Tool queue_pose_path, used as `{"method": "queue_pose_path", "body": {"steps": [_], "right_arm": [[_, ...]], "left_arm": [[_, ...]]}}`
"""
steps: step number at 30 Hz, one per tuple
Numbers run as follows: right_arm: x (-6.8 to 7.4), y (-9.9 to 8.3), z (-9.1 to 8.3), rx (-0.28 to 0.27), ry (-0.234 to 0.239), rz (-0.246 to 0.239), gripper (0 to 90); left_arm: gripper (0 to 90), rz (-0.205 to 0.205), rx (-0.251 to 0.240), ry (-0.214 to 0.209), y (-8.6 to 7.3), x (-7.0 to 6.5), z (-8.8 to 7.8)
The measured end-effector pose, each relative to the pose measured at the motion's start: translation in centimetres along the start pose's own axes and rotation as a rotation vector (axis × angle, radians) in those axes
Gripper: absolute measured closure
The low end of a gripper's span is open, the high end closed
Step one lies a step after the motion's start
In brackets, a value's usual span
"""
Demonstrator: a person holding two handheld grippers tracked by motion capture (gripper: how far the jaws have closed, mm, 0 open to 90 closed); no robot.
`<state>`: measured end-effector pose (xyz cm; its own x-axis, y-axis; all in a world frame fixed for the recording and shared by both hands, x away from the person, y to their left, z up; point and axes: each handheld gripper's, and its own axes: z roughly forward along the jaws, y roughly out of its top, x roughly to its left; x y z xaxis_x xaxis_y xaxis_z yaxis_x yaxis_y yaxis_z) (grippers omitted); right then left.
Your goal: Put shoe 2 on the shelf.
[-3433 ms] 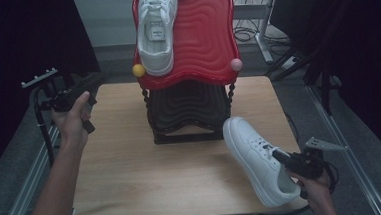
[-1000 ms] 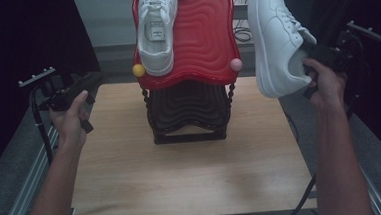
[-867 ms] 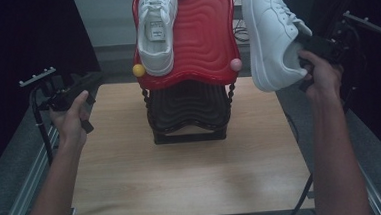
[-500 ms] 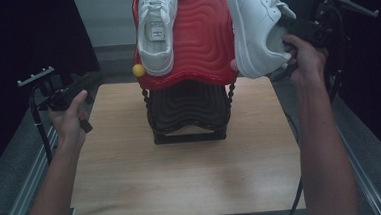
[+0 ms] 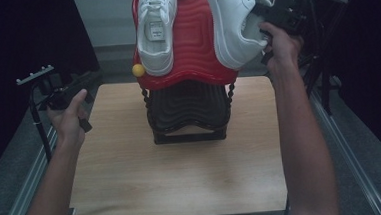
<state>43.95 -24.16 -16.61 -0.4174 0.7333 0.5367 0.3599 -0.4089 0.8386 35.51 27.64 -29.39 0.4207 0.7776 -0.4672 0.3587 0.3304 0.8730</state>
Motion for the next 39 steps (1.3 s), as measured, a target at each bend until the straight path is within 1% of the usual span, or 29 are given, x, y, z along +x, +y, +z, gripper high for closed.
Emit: {"method": "queue_pose_path", "body": {"steps": [2, 6, 8, 11, 15, 18, 20, 22, 23, 26, 28, 32, 33, 34, 35, 36, 38, 39], "right_arm": [[0.4, 0.0, 0.4, 0.000, -0.005, -0.001, 84.0], [0.9, 0.1, 1.1, 0.003, 0.000, 0.003, 83.9], [1.1, -0.1, 1.5, -0.002, -0.010, 0.007, 84.0], [1.0, -0.5, 2.2, 0.002, -0.031, 0.008, 83.9], [0.7, -1.1, 3.1, 0.007, -0.057, 0.026, 83.8], [0.5, -1.4, 3.6, 0.001, -0.075, 0.016, 83.4], [0.6, -1.7, 4.0, 0.001, -0.097, 0.007, 83.0], [0.7, -2.0, 4.4, -0.003, -0.118, -0.013, 82.4], [0.7, -2.0, 4.5, -0.008, -0.119, -0.014, 82.3], [1.1, -2.3, 4.6, -0.015, -0.138, -0.049, 81.5], [1.5, -2.5, 4.8, -0.025, -0.153, -0.076, 79.3], [2.1, -3.0, 5.0, -0.043, -0.159, -0.125, 74.8], [2.2, -3.1, 5.0, -0.043, -0.155, -0.129, 73.2], [2.2, -3.1, 5.1, -0.043, -0.152, -0.136, 69.5], [2.3, -3.2, 5.1, -0.044, -0.139, -0.138, 64.4], [2.4, -3.2, 5.2, -0.041, -0.127, -0.141, 61.9], [2.8, -3.4, 5.4, -0.029, -0.113, -0.168, 57.9], [3.1, -3.6, 5.5, -0.031, -0.121, -0.186, 57.0]], "left_arm": [[33.7, -0.001, -0.001, 0.001, 0.0, 0.0, 0.0], [33.6, 0.002, -0.004, 0.004, 0.1, 0.1, -0.2], [33.7, 0.001, -0.006, 0.006, 0.1, 0.2, -0.3], [33.7, 0.001, -0.003, 0.009, 0.0, 0.3, -0.3], [33.6, 0.000, -0.003, 0.008, 0.0, 0.3, -0.4], [33.7, 0.002, -0.007, 0.012, 0.1, 0.4, -0.5], [33.7, 0.005, -0.008, 0.013, 0.1, 0.5, -0.5], [33.7, 0.003, -0.008, 0.015, 0.0, 0.5, -0.5], [33.7, 0.004, -0.006, 0.016, 0.0, 0.6, -0.5], [33.7, -0.001, -0.004, 0.016, -0.2, 0.8, -0.4], [33.7, -0.001, -0.003, 0.016, -0.3, 0.8, -0.3], [33.7, 0.000, -0.001, 0.016, -0.4, 0.7, -0.2], [33.7, -0.001, -0.001, 0.015, -0.5, 0.7, -0.1], [33.7, -0.002, 0.000, 0.015, -0.5, 0.7, -0.1], [33.7, -0.001, 0.000, 0.016, -0.5, 0.7, -0.1], [33.7, -0.001, 0.000, 0.015, -0.5, 0.7, -0.1], [33.6, -0.001, 0.001, 0.015, -0.6, 0.7, -0.1], [33.6, 0.001, 0.000, 0.017, -0.6, 0.8, -0.2]]}}
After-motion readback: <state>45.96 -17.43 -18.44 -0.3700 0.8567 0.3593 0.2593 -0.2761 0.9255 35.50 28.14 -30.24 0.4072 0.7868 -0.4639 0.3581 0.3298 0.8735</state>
